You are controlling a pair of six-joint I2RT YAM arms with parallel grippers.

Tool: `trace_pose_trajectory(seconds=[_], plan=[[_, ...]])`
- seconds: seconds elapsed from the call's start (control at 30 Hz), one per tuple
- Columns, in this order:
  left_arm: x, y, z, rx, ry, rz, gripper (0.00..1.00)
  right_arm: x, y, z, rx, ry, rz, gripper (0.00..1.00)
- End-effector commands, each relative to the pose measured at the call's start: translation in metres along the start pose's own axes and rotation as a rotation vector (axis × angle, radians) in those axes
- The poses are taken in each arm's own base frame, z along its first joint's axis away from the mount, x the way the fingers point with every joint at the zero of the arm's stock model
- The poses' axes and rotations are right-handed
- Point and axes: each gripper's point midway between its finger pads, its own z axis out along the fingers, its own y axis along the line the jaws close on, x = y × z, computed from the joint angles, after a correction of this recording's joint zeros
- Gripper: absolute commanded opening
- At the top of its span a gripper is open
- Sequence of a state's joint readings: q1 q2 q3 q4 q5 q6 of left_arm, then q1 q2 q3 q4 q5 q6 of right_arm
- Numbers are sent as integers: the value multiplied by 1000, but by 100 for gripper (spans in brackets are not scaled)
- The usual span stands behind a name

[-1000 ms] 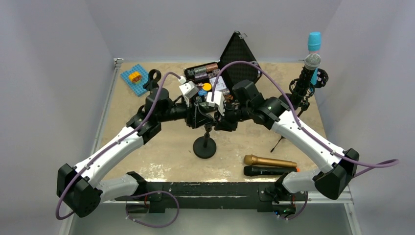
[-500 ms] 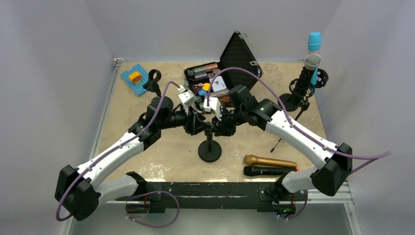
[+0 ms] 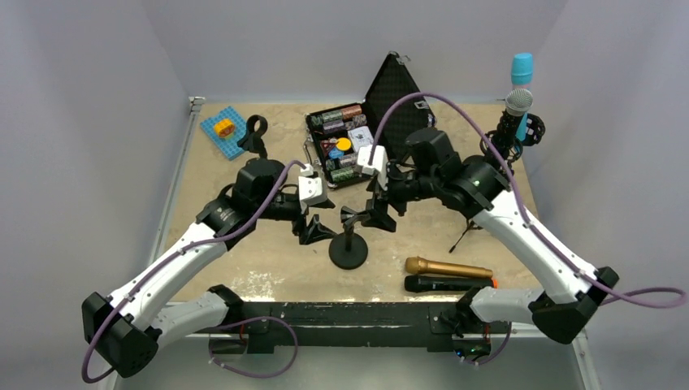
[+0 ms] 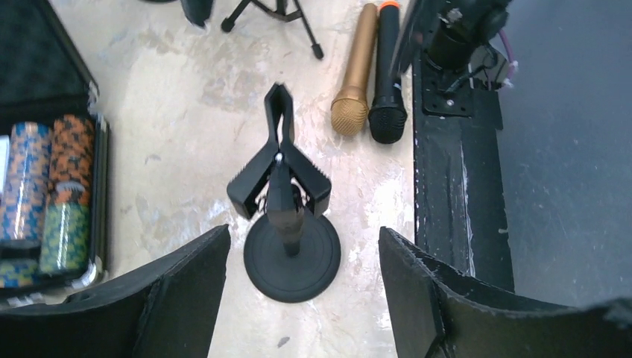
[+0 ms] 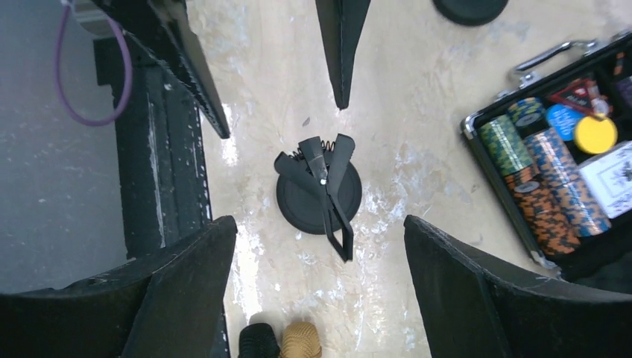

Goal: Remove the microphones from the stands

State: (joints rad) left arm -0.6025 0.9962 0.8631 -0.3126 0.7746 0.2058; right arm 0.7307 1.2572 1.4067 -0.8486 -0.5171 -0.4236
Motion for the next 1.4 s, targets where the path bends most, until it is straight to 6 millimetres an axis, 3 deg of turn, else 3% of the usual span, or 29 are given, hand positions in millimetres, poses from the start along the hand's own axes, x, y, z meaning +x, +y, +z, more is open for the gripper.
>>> trace_pose_trajectory(seconds=[0.0, 0.13, 0.27, 0.4, 0.73, 0.83, 1.0, 1.2, 1.37], plan=[[-23, -10, 2, 142, 6, 182, 76, -19, 11, -39, 12, -68, 60, 86], [-43, -8, 20, 162, -8, 170, 74, -18, -1, -64, 108, -110, 142, 85], [-43, -10, 40, 176, 59, 191, 70, -4, -23, -86, 253, -123, 187, 83], [-36, -2, 49, 171, 168, 183, 63, 8, -29, -101, 339, -141, 186, 83], [-12, 1, 64, 214, 346, 134, 42, 30, -28, -111, 387, -182, 274, 81], [-11, 8, 63, 178, 381, 124, 29, 30, -29, -113, 391, -187, 279, 81], [-10, 22, 48, 76, 443, 148, 0, 31, -28, -116, 398, -188, 289, 80], [-7, 39, 16, -52, 527, 200, 0, 31, -29, -116, 400, -189, 296, 80], [-13, 82, -14, -235, 573, 285, 0, 28, -34, -116, 403, -201, 305, 79]])
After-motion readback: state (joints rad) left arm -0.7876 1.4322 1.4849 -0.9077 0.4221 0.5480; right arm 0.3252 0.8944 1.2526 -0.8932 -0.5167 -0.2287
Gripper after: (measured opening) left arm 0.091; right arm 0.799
